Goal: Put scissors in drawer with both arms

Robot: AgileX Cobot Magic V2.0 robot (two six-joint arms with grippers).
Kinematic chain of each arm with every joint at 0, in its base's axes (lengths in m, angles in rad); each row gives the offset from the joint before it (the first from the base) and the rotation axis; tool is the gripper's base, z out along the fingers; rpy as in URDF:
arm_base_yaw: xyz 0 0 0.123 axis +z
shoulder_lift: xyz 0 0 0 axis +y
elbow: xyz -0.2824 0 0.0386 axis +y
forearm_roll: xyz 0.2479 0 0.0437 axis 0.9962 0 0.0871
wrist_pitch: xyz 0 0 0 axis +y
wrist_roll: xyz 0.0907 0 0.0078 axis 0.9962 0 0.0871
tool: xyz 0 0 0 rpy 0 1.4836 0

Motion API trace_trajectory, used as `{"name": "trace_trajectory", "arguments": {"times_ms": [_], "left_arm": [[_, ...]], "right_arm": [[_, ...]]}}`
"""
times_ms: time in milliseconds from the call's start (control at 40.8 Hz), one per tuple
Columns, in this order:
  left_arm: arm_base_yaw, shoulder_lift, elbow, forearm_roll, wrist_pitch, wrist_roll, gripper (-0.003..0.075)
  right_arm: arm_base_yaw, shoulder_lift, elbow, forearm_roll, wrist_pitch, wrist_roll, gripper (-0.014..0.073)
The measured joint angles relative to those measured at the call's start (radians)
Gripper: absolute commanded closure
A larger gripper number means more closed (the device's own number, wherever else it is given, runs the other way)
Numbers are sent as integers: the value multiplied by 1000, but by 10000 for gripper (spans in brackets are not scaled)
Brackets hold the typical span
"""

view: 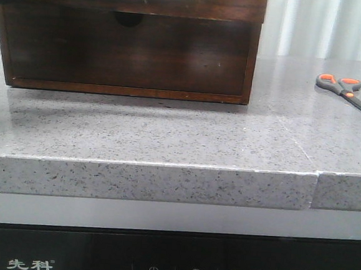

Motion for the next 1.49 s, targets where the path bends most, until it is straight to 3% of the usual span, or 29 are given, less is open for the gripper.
{"name": "trace_trajectory", "arguments": {"times_ms": [539,612,808,906,1249,1494], "left_arm": [[0,-310,293,-2,37,14,612],[0,-316,303,-2,39,16,562],[0,-322,305,46,60,70,272],[0,-327,305,60,85,83,197],[0,-349,314,120,89,90,195],[0,-508,337,164,85,59,195]], "right_arm": [[0,0,0,0,0,0,22],[0,0,0,0,0,0,22],[0,0,0,0,0,0,22],[0,0,0,0,0,0,22],[0,0,0,0,4,0,22],[0,0,0,0,7,0,22]]}}
